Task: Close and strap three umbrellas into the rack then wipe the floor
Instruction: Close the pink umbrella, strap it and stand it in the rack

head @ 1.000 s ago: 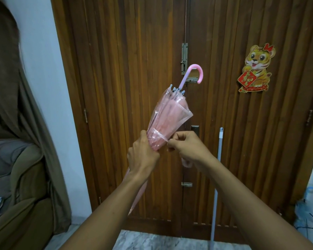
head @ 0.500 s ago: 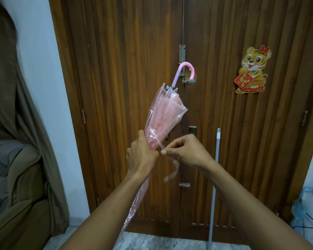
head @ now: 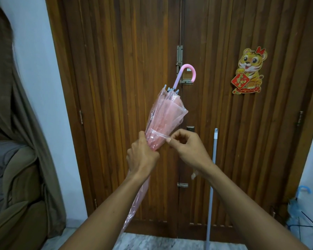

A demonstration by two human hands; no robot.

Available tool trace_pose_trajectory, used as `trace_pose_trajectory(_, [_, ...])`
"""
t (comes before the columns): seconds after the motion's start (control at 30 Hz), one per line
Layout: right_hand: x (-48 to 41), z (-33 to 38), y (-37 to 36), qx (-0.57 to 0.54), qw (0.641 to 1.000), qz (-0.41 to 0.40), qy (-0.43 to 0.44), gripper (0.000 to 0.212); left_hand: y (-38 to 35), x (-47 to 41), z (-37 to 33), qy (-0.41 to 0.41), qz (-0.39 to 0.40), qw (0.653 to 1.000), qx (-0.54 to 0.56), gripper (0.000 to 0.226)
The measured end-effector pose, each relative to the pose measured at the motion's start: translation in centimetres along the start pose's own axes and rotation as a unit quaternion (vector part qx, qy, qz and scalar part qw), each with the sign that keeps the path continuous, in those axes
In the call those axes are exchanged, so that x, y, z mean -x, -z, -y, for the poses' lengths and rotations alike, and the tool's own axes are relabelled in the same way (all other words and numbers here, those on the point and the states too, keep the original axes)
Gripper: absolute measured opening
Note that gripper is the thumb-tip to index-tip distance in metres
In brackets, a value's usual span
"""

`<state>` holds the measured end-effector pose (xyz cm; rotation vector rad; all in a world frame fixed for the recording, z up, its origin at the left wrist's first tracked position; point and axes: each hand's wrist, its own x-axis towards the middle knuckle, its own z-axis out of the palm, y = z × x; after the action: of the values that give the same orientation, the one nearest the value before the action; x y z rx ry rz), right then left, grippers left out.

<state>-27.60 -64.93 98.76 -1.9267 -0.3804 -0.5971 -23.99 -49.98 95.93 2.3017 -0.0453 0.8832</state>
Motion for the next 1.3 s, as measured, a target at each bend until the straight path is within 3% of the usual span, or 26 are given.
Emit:
trace_pose_trajectory(0.03, [-0.1,-0.3,0.0,0.005,1.000,-0.015,0.009,0.010,0.0,0.1,0.0,0.000,0.003,1.000,0.002,0.047])
trace_pose_trajectory(0.13, [-0.3,-1.2,0.0,0.081,0.996,-0.041,0.017,0.022,0.2,0.2,-0.1,0.026,0.015,0.999,0.012,0.046])
trace_pose_trajectory(0.27, [0.0,-1.5,-0.1,0.193,0.980,-0.049,0.025,0.013,0.0,0.1,0.2,0.047,0.033,0.997,0.043,0.053])
trace_pose_trajectory(0.5, [-0.3,0.0,-0.1,0.172,0.963,-0.103,0.182,0.005,0.0,0.5,0.2,0.047,0.041,0.998,0.030,0.048])
trace_pose_trajectory(0.77, [0.1,1.1,-0.1,0.023,0.989,-0.010,0.142,0.012,0.2,0.7,0.2,0.039,0.032,0.999,0.020,0.049])
trace_pose_trajectory(0.87, [0.6,1.0,0.2,0.017,0.988,0.025,0.155,0.007,0.3,0.7,0.2,0.051,0.031,0.998,0.021,0.048])
trace_pose_trajectory(1.17, [0.6,1.2,0.9,0.019,0.986,-0.025,0.162,0.017,-0.5,-0.3,1.1,0.076,0.025,0.996,0.030,0.057])
trace_pose_trajectory(1.3, [1.0,1.6,1.2,0.005,0.979,-0.048,0.196,0.010,-1.0,-0.9,1.6,0.083,0.043,0.994,0.053,0.052])
